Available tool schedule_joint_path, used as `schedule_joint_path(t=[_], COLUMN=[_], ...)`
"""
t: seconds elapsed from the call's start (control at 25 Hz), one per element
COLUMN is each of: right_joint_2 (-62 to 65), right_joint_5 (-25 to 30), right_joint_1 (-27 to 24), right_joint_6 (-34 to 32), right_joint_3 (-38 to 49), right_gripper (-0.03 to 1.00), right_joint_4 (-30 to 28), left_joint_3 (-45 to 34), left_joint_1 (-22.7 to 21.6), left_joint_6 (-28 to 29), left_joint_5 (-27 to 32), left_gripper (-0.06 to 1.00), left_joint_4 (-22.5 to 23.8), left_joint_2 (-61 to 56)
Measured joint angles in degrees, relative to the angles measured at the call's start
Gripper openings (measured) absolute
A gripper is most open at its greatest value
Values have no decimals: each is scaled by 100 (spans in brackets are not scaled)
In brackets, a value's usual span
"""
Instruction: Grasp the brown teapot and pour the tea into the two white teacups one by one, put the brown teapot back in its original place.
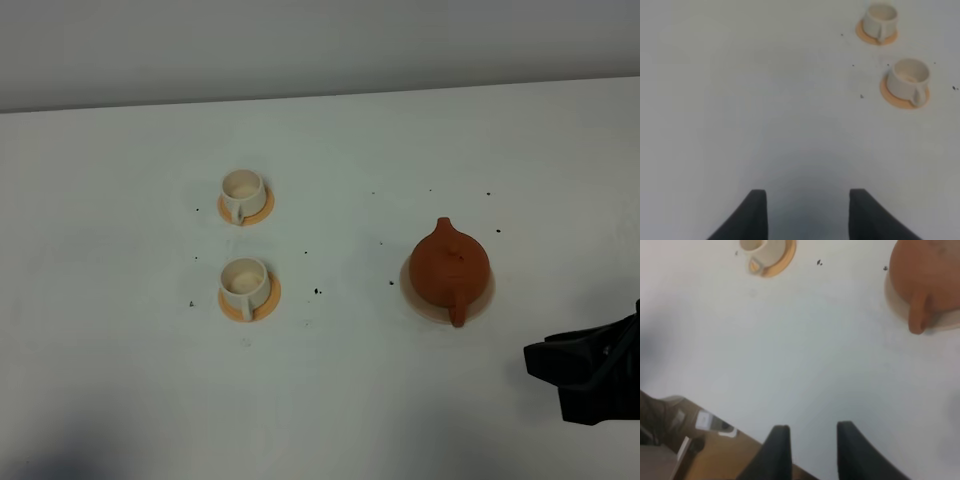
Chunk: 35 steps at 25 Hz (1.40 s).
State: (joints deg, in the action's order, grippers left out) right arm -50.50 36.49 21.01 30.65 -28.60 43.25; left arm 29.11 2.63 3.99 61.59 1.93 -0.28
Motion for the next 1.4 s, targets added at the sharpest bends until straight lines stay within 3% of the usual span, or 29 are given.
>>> schedule_joint_path(t=[0.4,0.56,0.72,0.92,1.28,1.4], right_joint_2=[-304,-1069,-2054,-3235,-4839,-5261], right_joint_5=[-899,-886,-505,185,1914,2416], right_joint_1=[0,0,26,54,54,54], right_joint_6=[-4,-4,-44,-724,-3237,-3675], right_joint_3=[-20,-345,-1067,-2255,-4326,-4811], right_gripper=[24,26,30,31,31,31], right_joint_4=[112,122,118,-255,-2663,-2971], left_joint_3=[0,0,0,0,0,0], left_joint_1=[-116,-116,-116,-116,-116,-116], left_joint_6=[-24,-24,-24,-24,-24,-24], left_joint_5=[0,0,0,0,0,0], left_gripper=[39,39,39,39,39,39], left_joint_4=[0,0,0,0,0,0], left_joint_2=[0,0,0,0,0,0])
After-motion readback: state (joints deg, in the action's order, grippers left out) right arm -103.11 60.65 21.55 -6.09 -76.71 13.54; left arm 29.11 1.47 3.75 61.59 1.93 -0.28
